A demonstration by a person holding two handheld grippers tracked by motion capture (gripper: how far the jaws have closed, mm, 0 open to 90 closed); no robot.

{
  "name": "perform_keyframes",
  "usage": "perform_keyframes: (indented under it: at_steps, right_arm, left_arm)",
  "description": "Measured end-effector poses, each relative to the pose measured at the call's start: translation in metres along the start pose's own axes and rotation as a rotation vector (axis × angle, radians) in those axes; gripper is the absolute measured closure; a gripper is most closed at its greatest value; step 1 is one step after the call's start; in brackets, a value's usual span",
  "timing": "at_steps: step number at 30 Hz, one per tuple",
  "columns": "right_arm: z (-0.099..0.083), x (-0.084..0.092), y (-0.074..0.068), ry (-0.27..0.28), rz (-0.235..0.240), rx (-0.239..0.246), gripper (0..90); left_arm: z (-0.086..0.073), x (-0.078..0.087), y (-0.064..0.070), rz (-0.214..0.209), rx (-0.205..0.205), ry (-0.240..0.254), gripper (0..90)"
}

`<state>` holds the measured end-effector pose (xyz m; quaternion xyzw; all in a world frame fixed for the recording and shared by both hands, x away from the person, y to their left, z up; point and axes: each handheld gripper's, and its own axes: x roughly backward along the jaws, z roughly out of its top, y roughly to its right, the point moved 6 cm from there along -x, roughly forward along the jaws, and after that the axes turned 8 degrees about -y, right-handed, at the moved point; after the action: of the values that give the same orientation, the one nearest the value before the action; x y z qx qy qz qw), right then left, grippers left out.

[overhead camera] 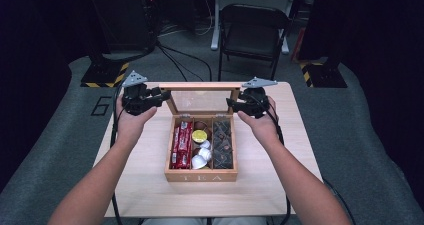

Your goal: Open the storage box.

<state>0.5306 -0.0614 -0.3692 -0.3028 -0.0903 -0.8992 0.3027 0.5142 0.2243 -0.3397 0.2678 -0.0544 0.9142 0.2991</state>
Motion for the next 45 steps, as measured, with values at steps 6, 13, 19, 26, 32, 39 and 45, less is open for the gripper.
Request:
perform_keyframes:
  at_steps: [6,13,19,26,32,39,45]
  right_arm:
    - [0.000,-0.010,0.007,0.002,0.000,-0.018,53.7]
    - [0.002,-0.013,0.015,0.014,0.019,-0.058,60.2]
    - [0.002,-0.014,0.015,0.013,0.003,-0.055,61.2]
    - [0.004,-0.015,0.016,0.008,-0.005,-0.048,61.7]
    - [0.007,-0.017,0.017,0.006,-0.012,-0.048,62.0]
    - [0.009,-0.022,0.020,0.003,-0.021,-0.059,62.1]
    - [0.007,-0.027,0.021,0.002,-0.015,-0.054,59.9]
  left_arm:
    - [0.005,-0.004,-0.004,0.008,0.012,0.006,60.7]
    - [0.006,-0.008,-0.006,0.011,0.021,0.011,60.8]
    - [0.000,-0.016,-0.010,0.006,0.010,-0.008,60.4]
    - [-0.006,-0.029,-0.015,0.006,0.023,-0.012,59.0]
    - [-0.017,-0.041,-0.019,0.008,0.030,-0.041,59.2]
    - [-0.020,-0.048,-0.024,0.005,0.044,-0.044,60.4]
    - [-0.022,-0.050,-0.026,0.000,0.048,-0.041,62.9]
